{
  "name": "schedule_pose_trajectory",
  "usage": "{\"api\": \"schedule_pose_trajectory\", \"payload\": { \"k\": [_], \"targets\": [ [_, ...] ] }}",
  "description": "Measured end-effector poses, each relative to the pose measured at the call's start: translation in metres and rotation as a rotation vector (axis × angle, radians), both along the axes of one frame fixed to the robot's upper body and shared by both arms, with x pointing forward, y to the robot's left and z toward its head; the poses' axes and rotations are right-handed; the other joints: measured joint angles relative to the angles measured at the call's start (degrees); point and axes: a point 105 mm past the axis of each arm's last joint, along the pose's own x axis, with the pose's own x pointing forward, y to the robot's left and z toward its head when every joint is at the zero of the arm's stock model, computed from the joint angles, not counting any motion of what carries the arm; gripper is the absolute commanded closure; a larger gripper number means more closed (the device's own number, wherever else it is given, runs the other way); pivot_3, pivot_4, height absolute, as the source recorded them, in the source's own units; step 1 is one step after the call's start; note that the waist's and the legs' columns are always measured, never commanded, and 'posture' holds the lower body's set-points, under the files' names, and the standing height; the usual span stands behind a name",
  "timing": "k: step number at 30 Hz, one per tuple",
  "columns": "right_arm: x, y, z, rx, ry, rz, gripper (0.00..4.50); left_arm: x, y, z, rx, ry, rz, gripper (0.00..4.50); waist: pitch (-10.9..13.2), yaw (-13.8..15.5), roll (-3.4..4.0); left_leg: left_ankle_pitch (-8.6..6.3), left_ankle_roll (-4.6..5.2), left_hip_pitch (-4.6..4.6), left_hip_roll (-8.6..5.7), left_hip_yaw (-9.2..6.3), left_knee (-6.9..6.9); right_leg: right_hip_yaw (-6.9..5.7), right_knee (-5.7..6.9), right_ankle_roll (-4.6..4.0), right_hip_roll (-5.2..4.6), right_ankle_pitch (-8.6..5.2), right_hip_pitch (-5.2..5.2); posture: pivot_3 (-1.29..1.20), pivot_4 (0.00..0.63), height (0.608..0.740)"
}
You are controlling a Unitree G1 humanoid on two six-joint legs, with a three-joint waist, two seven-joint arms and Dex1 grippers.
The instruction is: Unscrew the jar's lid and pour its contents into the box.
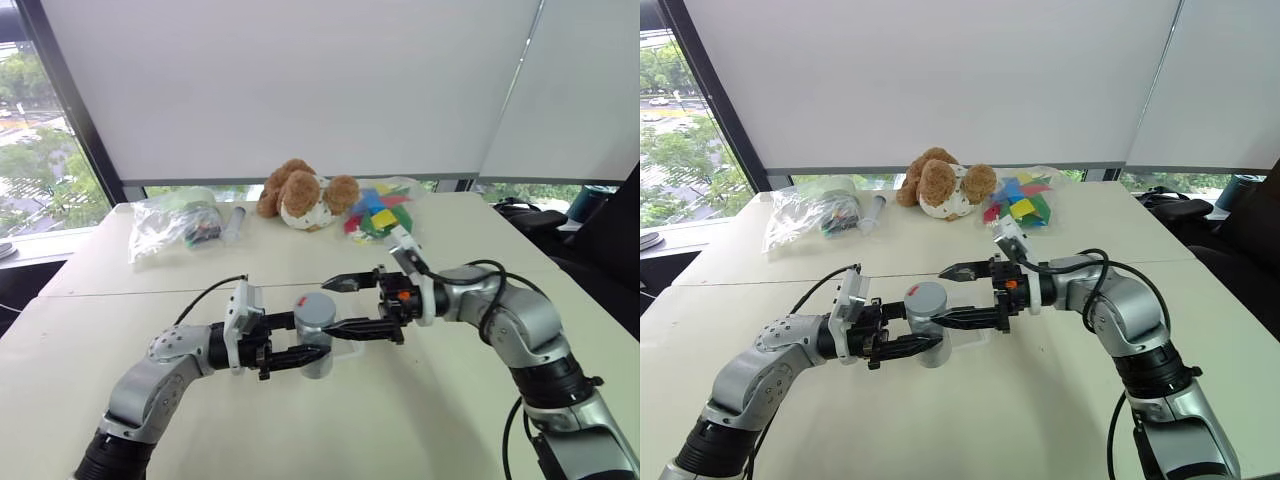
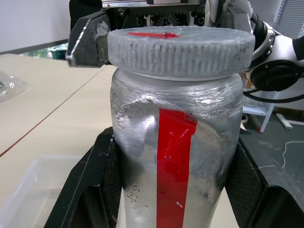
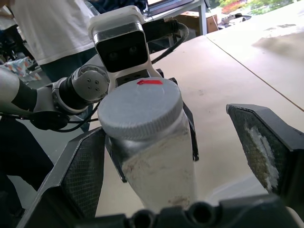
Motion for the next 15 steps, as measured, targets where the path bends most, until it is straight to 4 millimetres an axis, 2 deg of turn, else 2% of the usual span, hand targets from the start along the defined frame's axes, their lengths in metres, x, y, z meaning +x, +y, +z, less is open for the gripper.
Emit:
{"api": "schedule_pose_trajectory", "payload": {
  "k": [6, 11, 15],
  "targets": [
    [-0.014, 0.003, 0.011, 0.036, -0.018, 0.055, 0.07, 0.000, 0.001, 0.000, 0.004, 0.000, -0.002, 2.26, 0.00, -0.19, 0.00, 0.00, 0.00, 0.02, 0.02, -0.01, -0.01, 0.00, 0.00, 0.00, 0.03, 0.00, 0.00, 0.00, 0.150, 0.740],
    [-0.013, 0.026, 0.015, 0.021, -0.046, 0.045, 0.07, 0.000, 0.000, 0.000, 0.004, 0.000, -0.003, 2.26, 0.00, -0.20, 0.00, 0.00, 0.00, 0.02, 0.02, -0.02, -0.01, 0.00, 0.02, 0.00, 0.03, 0.00, -0.01, 0.00, 0.150, 0.740],
    [-0.011, 0.037, 0.014, -0.002, -0.054, 0.033, 0.07, 0.000, 0.000, 0.000, 0.005, 0.000, -0.003, 2.26, 0.00, 0.04, 0.00, 0.00, 0.00, -0.01, 0.00, 0.00, 0.00, 0.00, -0.02, 0.00, -0.02, 0.00, -0.01, 0.00, 0.150, 0.740]
  ]
}}
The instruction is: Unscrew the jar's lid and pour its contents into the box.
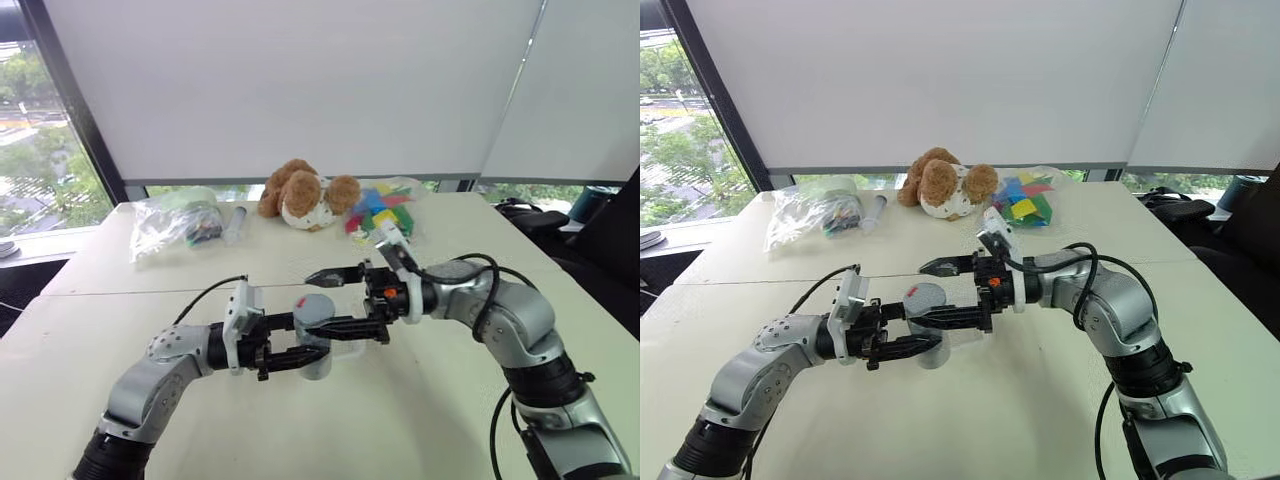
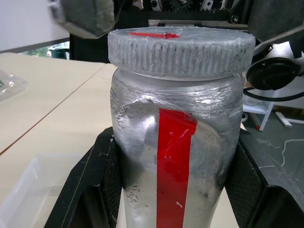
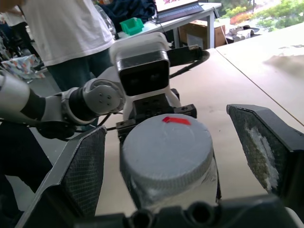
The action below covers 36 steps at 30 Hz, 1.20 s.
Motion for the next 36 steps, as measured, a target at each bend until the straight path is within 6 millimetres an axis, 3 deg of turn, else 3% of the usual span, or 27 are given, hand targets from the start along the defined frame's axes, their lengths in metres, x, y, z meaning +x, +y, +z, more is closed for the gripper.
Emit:
{"api": "schedule_pose_trajectory", "payload": {
  "k": [13, 29, 36],
  "targets": [
    [0.007, 0.007, -0.004, -0.014, -0.006, -0.021, 0.07, 0.000, 0.000, 0.000, -0.001, 0.001, 0.002, 2.26, 0.00, -0.13, 0.00, 0.00, 0.00, 0.01, 0.00, -0.01, 0.00, 0.00, 0.01, 0.00, 0.02, 0.00, 0.00, 0.00, 0.150, 0.740],
    [0.009, -0.007, -0.016, -0.024, 0.018, -0.011, 0.07, 0.000, 0.000, 0.000, -0.001, 0.001, 0.005, 2.26, 0.00, -0.13, 0.00, 0.00, 0.00, 0.01, 0.00, -0.01, 0.00, 0.00, 0.01, 0.00, 0.03, 0.00, 0.00, 0.00, 0.150, 0.740],
    [0.007, -0.008, -0.010, 0.004, 0.012, 0.005, 0.07, 0.000, 0.000, 0.000, 0.000, 0.001, 0.004, 2.26, 0.00, -0.12, 0.00, 0.00, 0.00, 0.01, 0.01, -0.01, -0.01, 0.00, 0.01, 0.00, 0.03, 0.00, 0.00, 0.00, 0.150, 0.740]
  ]
}}
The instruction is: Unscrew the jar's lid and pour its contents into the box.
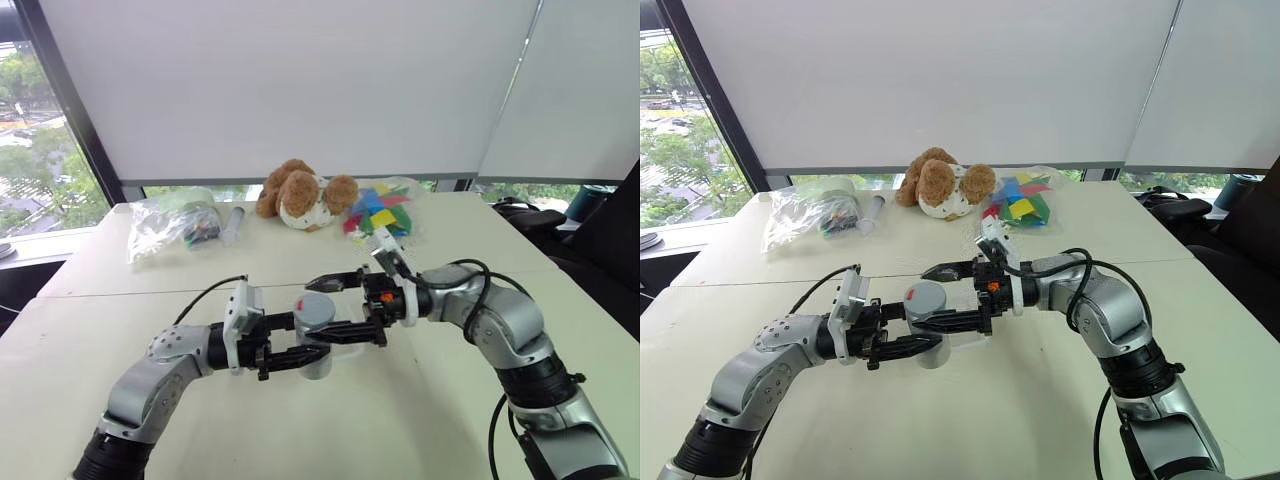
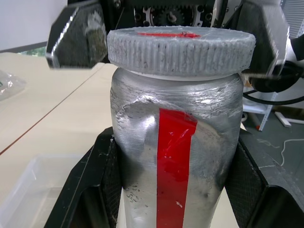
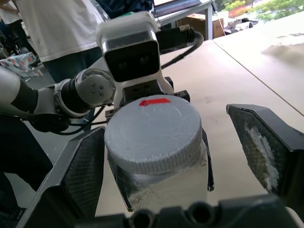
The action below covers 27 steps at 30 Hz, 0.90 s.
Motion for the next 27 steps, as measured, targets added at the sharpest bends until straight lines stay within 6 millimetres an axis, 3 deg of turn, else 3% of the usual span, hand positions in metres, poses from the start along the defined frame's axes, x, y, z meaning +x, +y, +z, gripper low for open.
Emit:
{"api": "schedule_pose_trajectory", "payload": {
  "k": [10, 13, 16, 27],
  "targets": [
    [-0.005, 0.007, 0.006, 0.015, -0.013, 0.031, 0.07, -0.002, 0.002, -0.005, 0.003, 0.017, 0.009, 2.26, 0.00, 0.00, 0.00, 0.00, 0.00, 0.00, 0.00, -0.01, 0.00, 0.00, 0.00, 0.00, 0.00, 0.00, 0.00, 0.00, 0.150, 0.740],
    [-0.006, 0.010, 0.007, 0.014, -0.008, 0.043, 0.86, -0.002, 0.002, -0.004, 0.002, 0.015, 0.010, 2.26, 0.00, -0.01, 0.00, 0.00, 0.00, 0.00, 0.00, 0.00, 0.00, 0.00, 0.00, 0.00, -0.01, 0.00, 0.00, 0.00, 0.150, 0.740],
    [-0.007, 0.011, 0.005, 0.009, -0.003, 0.046, 2.23, -0.002, 0.002, -0.004, 0.002, 0.015, 0.012, 2.26, 0.00, 0.01, 0.00, 0.00, 0.00, 0.00, 0.00, 0.00, 0.00, 0.00, 0.00, 0.00, -0.01, 0.00, 0.00, 0.00, 0.150, 0.740],
    [-0.007, 0.011, 0.006, 0.024, 0.004, 0.053, 2.24, -0.002, 0.003, -0.003, 0.002, 0.012, 0.014, 2.26, 0.00, 0.00, 0.00, 0.00, 0.00, 0.00, 0.00, -0.01, 0.00, 0.00, 0.00, 0.00, -0.01, 0.00, 0.00, 0.00, 0.150, 0.740]
  ]
}}
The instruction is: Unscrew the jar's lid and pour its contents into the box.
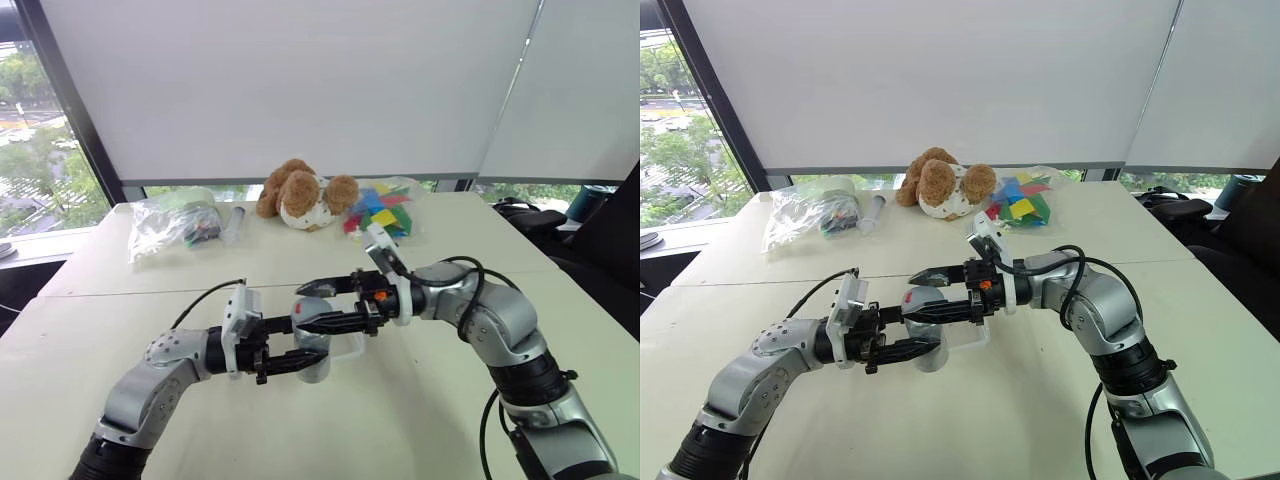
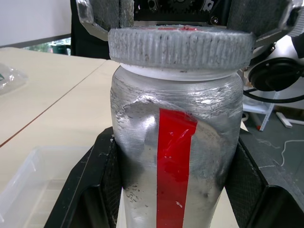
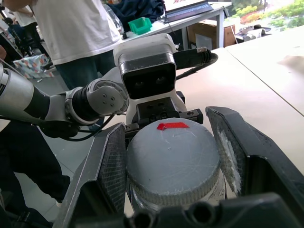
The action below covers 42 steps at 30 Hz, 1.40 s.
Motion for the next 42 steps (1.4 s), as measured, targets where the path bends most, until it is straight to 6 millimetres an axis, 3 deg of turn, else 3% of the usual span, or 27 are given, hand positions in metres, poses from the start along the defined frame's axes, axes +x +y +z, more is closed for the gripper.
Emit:
{"api": "schedule_pose_trajectory", "payload": {
  "k": [5, 9, 15, 18, 23, 31, 35, 39, 40, 42],
  "targets": [
    [-0.005, -0.003, 0.014, 0.118, 0.108, 0.044, 2.24, -0.005, -0.002, 0.011, -0.022, -0.045, -0.023, 2.26, 0.00, 0.01, 0.00, 0.00, 0.00, 0.00, 0.01, 0.00, 0.00, 0.00, 0.01, 0.00, 0.00, 0.00, 0.00, 0.00, 0.150, 0.740],
    [-0.015, -0.009, 0.040, 0.254, 0.175, 0.124, 2.24, -0.002, 0.000, 0.005, -0.014, -0.014, -0.001, 2.26, 0.01, -0.01, 0.02, 0.00, 0.00, 0.00, 0.02, -0.01, 0.00, 0.00, 0.01, 0.00, -0.01, 0.00, 0.00, 0.00, 0.150, 0.740],
    [-0.010, -0.022, 0.041, 0.290, 0.186, 0.061, 2.24, -0.002, 0.000, 0.005, -0.014, -0.014, 0.000, 2.26, 0.01, 0.12, 0.02, 0.00, 0.00, 0.00, 0.00, 0.00, 0.00, 0.00, 0.00, 0.00, -0.01, 0.00, 0.01, 0.00, 0.150, 0.740],
    [0.012, -0.056, 0.024, 0.262, 0.117, -0.148, 2.24, -0.002, 0.001, 0.005, -0.010, -0.015, 0.005, 2.26, 0.01, 0.32, 0.01, 0.00, 0.00, -0.06, -0.06, 0.03, 0.02, 0.00, -0.08, 0.00, -0.09, 0.00, 0.02, 0.00, 0.150, 0.740],
    [0.049, -0.151, -0.036, 0.147, 0.032, -0.570, 2.24, 0.002, 0.013, 0.009, -0.012, -0.007, 0.059, 2.26, 0.02, 0.13, -0.01, 0.00, 0.00, -0.05, -0.06, 0.08, 0.00, 0.03, -0.12, 0.02, -0.03, 0.00, 0.03, 0.00, 0.150, 0.740],
    [0.061, -0.254, -0.124, -0.024, -0.066, -0.974, 2.24, 0.012, 0.034, 0.014, -0.014, 0.021, 0.125, 2.26, 0.05, -0.29, 0.03, 0.00, 0.01, 0.10, -0.03, 0.11, -0.02, 0.10, 0.01, 0.01, 0.08, 0.00, 0.02, 0.00, 0.150, 0.740],
    [0.063, -0.271, -0.139, -0.010, -0.074, -1.079, 2.24, 0.018, 0.046, 0.020, -0.023, 0.019, 0.170, 2.26, 0.06, -0.60, 0.05, 0.00, 0.01, 0.11, -0.03, 0.16, -0.02, 0.17, 0.00, 0.01, 0.06, 0.00, 0.03, 0.00, 0.150, 0.740],
    [0.064, -0.274, -0.138, 0.020, -0.064, -1.091, 0.33, 0.022, 0.049, 0.020, -0.028, 0.026, 0.180, 2.26, 0.06, -0.33, 0.05, 0.00, 0.01, 0.11, -0.03, 0.15, -0.02, 0.17, 0.01, 0.02, 0.06, 0.01, 0.03, 0.00, 0.150, 0.740],
    [0.064, -0.274, -0.137, 0.025, -0.073, -1.092, 0.08, 0.025, 0.049, 0.022, -0.031, 0.023, 0.186, 2.26, 0.06, -0.22, 0.05, 0.00, 0.01, 0.11, -0.04, 0.14, -0.01, 0.17, 0.01, 0.02, 0.06, 0.01, 0.05, 0.00, 0.150, 0.740],
    [0.063, -0.274, -0.134, 0.040, -0.080, -1.088, 0.08, 0.030, 0.050, 0.026, -0.033, 0.008, 0.205, 2.26, 0.06, 0.03, 0.05, 0.00, 0.01, 0.11, -0.06, 0.14, 0.00, 0.17, -0.01, 0.03, 0.02, 0.01, 0.08, 0.00, 0.150, 0.740]
  ]
}}
